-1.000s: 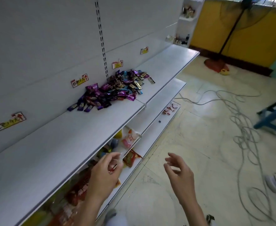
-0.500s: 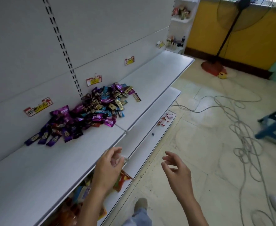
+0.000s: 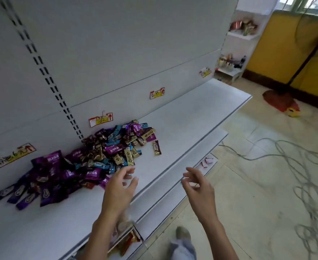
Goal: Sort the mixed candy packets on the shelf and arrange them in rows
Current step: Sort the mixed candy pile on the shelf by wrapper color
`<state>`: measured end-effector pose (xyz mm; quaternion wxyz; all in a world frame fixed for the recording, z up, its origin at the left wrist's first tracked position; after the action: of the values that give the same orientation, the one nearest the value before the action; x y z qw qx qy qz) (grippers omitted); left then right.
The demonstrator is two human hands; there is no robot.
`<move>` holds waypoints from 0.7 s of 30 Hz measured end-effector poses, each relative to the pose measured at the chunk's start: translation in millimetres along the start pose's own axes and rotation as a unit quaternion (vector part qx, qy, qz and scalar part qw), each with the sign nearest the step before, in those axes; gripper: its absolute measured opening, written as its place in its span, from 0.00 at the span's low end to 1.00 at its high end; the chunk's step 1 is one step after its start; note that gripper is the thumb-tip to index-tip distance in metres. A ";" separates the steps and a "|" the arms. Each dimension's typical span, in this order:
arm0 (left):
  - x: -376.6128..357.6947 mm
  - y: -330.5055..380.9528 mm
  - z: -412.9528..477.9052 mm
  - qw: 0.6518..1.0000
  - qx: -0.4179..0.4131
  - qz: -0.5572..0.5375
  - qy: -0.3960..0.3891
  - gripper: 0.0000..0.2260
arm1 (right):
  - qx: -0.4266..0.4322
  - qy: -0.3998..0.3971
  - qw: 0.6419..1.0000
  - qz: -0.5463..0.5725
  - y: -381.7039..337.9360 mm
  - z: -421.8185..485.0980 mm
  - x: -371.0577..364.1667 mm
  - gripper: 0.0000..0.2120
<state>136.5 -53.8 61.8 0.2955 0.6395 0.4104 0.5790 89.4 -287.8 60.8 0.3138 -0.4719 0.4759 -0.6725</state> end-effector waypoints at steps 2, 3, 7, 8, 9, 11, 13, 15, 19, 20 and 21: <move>-9.3 -6.2 22.1 0.998 0.041 -0.020 0.037 0.09 | 0.009 -0.043 0.999 -0.007 4.6 37.0 -7.4 0.14; -14.0 -9.6 32.6 0.996 0.061 -0.020 0.061 0.09 | 0.016 -0.065 0.998 -0.011 6.3 56.8 -11.5 0.14; -28.2 -24.1 61.6 0.976 0.128 0.043 0.170 0.11 | 0.027 -0.189 0.980 -0.059 19.2 129.7 -35.8 0.14; -31.8 -26.3 66.8 0.970 0.135 0.060 0.192 0.13 | 0.029 -0.229 0.970 -0.083 24.6 143.9 -45.3 0.14; -36.0 -27.5 70.9 0.965 0.142 0.075 0.206 0.14 | 0.029 -0.265 0.958 -0.107 29.6 155.0 -55.2 0.13; -43.6 -28.3 76.2 0.956 0.151 0.091 0.233 0.16 | 0.033 -0.321 0.936 -0.138 38.8 171.5 -75.5 0.15; -46.7 -27.1 80.1 0.946 0.163 0.096 0.263 0.19 | 0.042 -0.351 0.923 -0.152 43.0 180.1 -94.1 0.17; -44.1 -31.3 85.1 0.932 0.186 0.092 0.297 0.21 | 0.046 -0.361 0.918 -0.156 45.0 181.8 -112.5 0.19; -37.6 -40.2 93.9 0.896 0.245 0.111 0.354 0.27 | 0.107 -0.349 0.887 -0.283 42.3 179.3 -140.3 0.25; -37.5 -40.4 95.1 0.891 0.252 0.117 0.359 0.28 | 0.120 -0.355 0.875 -0.307 39.4 177.7 -147.5 0.25; -37.4 -41.0 96.0 0.889 0.255 0.121 0.360 0.27 | 0.127 -0.361 0.868 -0.316 36.2 176.6 -154.2 0.25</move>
<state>223.7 -56.8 -6.6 -0.1185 0.4855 0.5417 0.6759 308.5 -226.8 -7.0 0.2914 -0.7632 0.0652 -0.5730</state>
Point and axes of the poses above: each hand's wrist, its own z-axis towards the middle knuckle, its own x-axis out of the back of the hand, y = z × x, the point moved 7 cm from there along z, towards the middle knuckle, and after that the axes turned 8 degrees about x, right-handed, at the moved point
